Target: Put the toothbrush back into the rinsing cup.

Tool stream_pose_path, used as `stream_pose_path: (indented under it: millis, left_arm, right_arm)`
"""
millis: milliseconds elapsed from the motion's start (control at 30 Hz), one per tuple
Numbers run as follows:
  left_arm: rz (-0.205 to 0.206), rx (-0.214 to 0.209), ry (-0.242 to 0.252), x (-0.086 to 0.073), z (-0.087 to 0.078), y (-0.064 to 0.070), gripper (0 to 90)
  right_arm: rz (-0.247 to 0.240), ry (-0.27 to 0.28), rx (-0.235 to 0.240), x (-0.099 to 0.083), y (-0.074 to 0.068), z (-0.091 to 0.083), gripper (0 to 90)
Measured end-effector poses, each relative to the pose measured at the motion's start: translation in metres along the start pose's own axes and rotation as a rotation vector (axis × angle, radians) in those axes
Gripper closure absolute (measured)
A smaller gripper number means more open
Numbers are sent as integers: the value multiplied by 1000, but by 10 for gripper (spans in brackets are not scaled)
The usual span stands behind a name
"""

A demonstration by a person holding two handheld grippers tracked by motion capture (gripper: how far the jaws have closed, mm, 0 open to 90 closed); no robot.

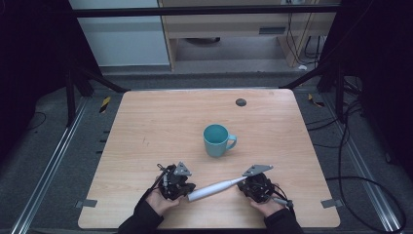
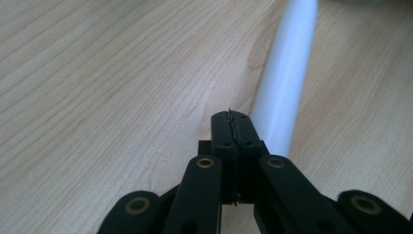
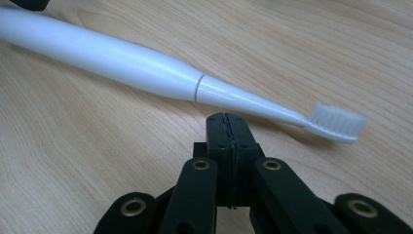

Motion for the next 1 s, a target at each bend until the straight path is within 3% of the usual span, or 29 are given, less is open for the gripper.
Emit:
stream_pose_path:
  millis: [333,533,667,733,833,900,1000]
  left_arm:
    - [-1,2,11,0,-2,0,892]
    - [-26,22,77,6,-13,-11,813]
    - [-47,27,120,13,-21,-19,741]
    - [-41,40,153,17,-23,-25,629]
    - [-10,82,199,18,-25,-29,561]
    - [23,89,198,20,-26,-31,549]
    - [39,107,197,22,-29,-31,552]
  right_arm:
    - [4,24,-3,2,2,-2,897]
    - [23,89,-31,0,11,-18,806]
    - [53,146,-76,-5,24,-34,713]
    - [80,180,-112,-8,34,-43,625]
    - [102,210,-152,-12,45,-52,528]
    - [119,230,-183,-15,52,-58,493]
    - [141,244,-225,-20,60,-66,440]
Point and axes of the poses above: each handheld gripper's, and its own axes: z roughly forward along the jaws, x roughly out of its top, y roughly to its right, the point moved 1 cm from there along z, roughly forward along the jaws, and after that the axes turned 13 degrees about x, right-handed, at the moved point
